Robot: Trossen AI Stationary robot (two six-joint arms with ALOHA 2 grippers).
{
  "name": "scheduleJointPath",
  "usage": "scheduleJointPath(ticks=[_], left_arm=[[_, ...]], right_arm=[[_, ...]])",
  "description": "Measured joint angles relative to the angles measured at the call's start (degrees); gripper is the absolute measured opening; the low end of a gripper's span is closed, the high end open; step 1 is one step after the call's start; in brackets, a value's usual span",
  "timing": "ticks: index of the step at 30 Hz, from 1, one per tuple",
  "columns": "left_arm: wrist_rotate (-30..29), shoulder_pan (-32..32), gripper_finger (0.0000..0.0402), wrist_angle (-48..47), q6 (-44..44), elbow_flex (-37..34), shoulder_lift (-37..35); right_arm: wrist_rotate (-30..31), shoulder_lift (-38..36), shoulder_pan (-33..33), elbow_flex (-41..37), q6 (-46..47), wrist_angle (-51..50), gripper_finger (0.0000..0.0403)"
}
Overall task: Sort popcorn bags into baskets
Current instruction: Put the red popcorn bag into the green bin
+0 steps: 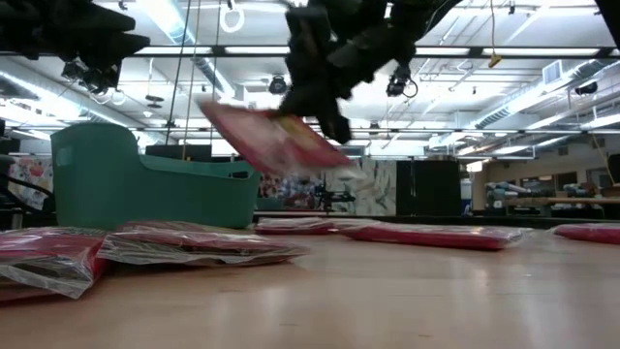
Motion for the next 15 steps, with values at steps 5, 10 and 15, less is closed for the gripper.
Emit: scheduleJointPath(ticks=[5, 10, 15], left_arm=[[0.0, 0.0, 0.0151, 1.5, 2.9, 1.0, -0.2], [0.0, 0.0, 0.0151, -0.9, 4.6, 3.8, -0.2], [0.0, 0.0, 0.0151, -1.4, 5.1, 4.1, 0.0]], right_arm=[[-0.4, 1.6, -2.1, 0.1, 6.6, 12.7, 0.0018], [5.8, 3.1, -3.7, 0.1, 12.8, 22.7, 0.0018], [14.4, 7.1, -3.5, 0.2, 15.8, 37.1, 0.0018]])
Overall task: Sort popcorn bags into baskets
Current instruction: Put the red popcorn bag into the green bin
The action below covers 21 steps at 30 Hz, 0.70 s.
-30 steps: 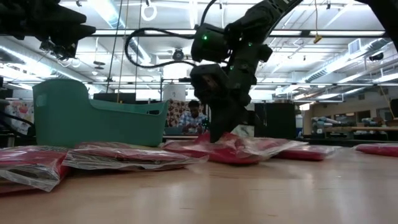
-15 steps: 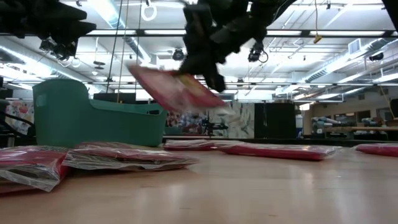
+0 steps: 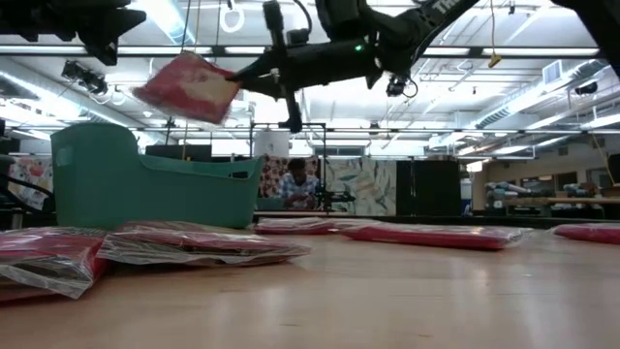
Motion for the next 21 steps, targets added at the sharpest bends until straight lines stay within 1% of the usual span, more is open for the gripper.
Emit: scheduleJointPath(ticks=[3, 7, 11, 13, 17, 19, 21], left_arm=[[0.0, 0.0, 0.0151, -0.1, 0.0, 0.0, -0.1], [0.0, 0.0, 0.0151, -0.5, 0.0, 0.0, -0.2], [0.0, 0.0, 0.0151, -1.0, 0.0, 0.0, -0.2], [0.0, 0.0, 0.0151, -1.1, -0.1, 0.0, -0.2], [0.0, 0.0, 0.0151, -1.4, -0.5, 0.0, -0.2], [0.0, 0.0, 0.0151, -1.4, -0.7, 0.0, -0.2], [0.0, 0.0, 0.0151, -1.7, -0.8, 0.0, -0.2]], right_arm=[[8.6, 2.7, 0.9, 0.8, 0.4, 5.1, 0.0018], [16.7, 7.5, 2.0, 3.8, 2.3, 11.1, 0.0018], [26.5, 12.4, 3.8, 8.2, 5.5, 11.6, 0.0018], [30.4, 14.8, 4.5, 10.6, 6.1, 11.6, 0.0018], [35.2, 19.0, 5.5, 15.3, 5.7, 11.8, 0.0018], [36.1, 20.9, 5.8, 17.2, 5.1, 11.8, 0.0018], [35.7, 22.6, 5.8, 18.9, 3.0, 11.7, 0.0019]])
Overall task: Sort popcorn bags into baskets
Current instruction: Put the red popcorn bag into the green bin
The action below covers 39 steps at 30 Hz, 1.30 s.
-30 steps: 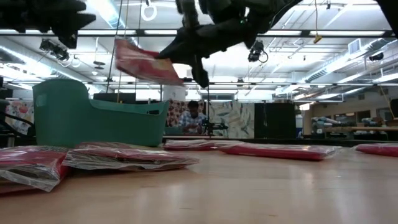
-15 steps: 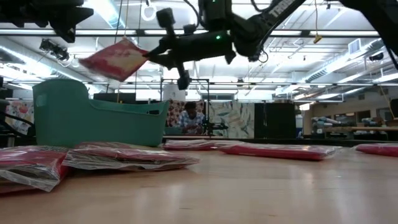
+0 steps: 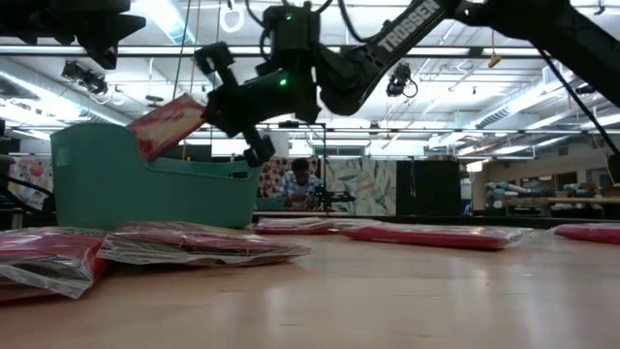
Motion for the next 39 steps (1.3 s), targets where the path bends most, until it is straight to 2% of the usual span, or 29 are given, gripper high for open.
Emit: scheduleJointPath(ticks=[9, 26, 39], left_arm=[[0.0, 0.0, 0.0151, -1.0, -0.2, 0.0, 0.0], [0.0, 0.0, 0.0151, -1.0, -0.2, 0.0, 0.0], [0.0, 0.0, 0.0151, -1.4, -0.3, 0.0, 0.0]], right_arm=[[-8.8, 1.0, -1.4, 1.1, -3.4, -0.4, 0.0045], [-13.2, 0.8, -1.4, 1.1, -9.1, -1.3, 0.0098], [-14.1, 0.7, -1.3, 1.2, -12.2, -3.5, 0.0100]])
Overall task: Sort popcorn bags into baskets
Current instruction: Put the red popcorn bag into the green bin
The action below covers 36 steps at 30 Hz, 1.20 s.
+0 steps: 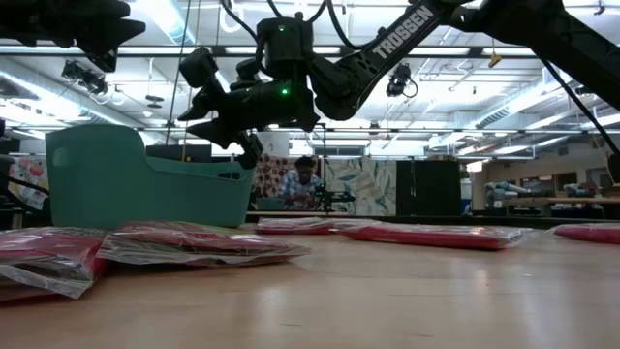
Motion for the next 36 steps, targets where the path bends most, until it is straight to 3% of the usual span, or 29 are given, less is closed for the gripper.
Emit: scheduleJointPath(ticks=[6, 11, 16, 21, 25, 29, 36], left_arm=[[0.0, 0.0, 0.0151, -0.5, 0.0, 0.0, 0.0], [0.0, 0.0, 0.0151, -1.5, 0.0, 0.0, 0.0], [0.0, 0.0, 0.0151, -1.7, 0.0, 0.0, 0.0], [-0.4, 0.1, 0.0151, -1.6, 0.1, 0.0, 0.0], [-2.1, 0.1, 0.0151, -1.5, 0.1, 0.0, 0.0], [-2.4, 0.1, 0.0151, -1.6, 0.1, 0.0, 0.0], [-2.4, 0.1, 0.0151, -1.8, -0.2, 0.0, 0.0]], right_arm=[[0.0, 0.0, 1.0, 0.0, -4.8, -0.1, 0.0098], [1.8, -1.3, 2.8, 0.0, -15.3, -2.4, 0.0098], [6.0, -8.7, 4.7, 0.0, -29.0, -20.3, 0.0098], [6.2, -15.4, 6.5, 0.1, -37.0, -47.0, 0.0098], [5.2, -17.8, 8.0, 0.0, -32.2, -64.6, 0.0099], [2.2, -18.2, 10.1, 0.0, -25.3, -73.3, 0.0101], [6.3, -17.8, 14.5, -1.0, -10.4, -96.8, 0.0101]])
